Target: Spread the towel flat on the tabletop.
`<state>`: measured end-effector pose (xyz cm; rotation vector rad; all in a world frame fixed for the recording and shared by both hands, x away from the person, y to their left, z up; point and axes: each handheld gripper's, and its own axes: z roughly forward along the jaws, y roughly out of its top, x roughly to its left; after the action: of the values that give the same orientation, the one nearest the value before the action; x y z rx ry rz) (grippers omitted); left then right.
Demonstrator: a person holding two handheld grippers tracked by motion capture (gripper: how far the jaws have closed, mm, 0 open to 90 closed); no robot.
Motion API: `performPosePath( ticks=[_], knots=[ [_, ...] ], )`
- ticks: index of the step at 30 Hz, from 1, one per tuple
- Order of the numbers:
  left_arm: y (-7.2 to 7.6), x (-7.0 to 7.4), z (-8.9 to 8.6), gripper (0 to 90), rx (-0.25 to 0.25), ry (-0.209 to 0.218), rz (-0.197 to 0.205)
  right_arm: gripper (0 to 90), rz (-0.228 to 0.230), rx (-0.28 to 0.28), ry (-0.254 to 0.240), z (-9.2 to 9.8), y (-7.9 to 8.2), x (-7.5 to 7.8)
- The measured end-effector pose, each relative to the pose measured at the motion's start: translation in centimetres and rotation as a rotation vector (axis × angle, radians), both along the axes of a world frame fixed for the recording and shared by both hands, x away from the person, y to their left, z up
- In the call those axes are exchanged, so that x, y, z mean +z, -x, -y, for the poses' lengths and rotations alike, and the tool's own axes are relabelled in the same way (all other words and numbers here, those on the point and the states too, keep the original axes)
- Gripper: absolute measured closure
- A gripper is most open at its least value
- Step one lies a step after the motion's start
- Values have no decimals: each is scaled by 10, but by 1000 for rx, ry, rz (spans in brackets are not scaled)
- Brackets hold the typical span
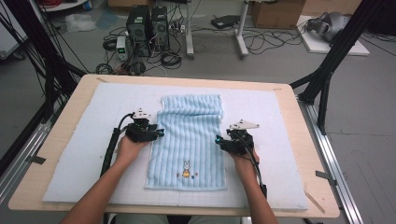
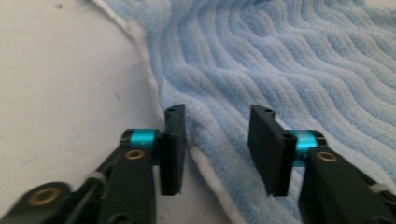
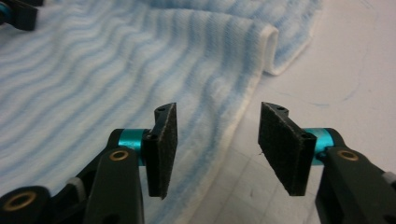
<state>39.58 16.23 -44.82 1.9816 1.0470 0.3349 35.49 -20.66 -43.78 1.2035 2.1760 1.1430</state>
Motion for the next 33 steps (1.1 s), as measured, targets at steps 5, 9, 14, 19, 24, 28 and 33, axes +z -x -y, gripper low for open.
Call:
performPosePath(
  ticks=[5,9,14,19,24,28,33],
  knots=[
    [19,2,-12,482,-13,61,12,420,3,67,-17,3,12,6],
    [41,7,-19,483,-35,79,43,404,3,89,-20,6,23,7],
    [65,5,-22,489,-63,104,56,397,0,93,-24,8,43,4],
    [88,5,-22,504,-103,111,72,418,0,107,-16,7,63,3],
    [107,6,-20,500,-122,119,84,442,4,129,5,2,80,3],
    [118,3,-16,498,-135,108,77,445,-3,147,12,1,92,1],
    [127,-1,-10,498,-161,87,60,503,-28,172,36,0,100,-3]
  ],
)
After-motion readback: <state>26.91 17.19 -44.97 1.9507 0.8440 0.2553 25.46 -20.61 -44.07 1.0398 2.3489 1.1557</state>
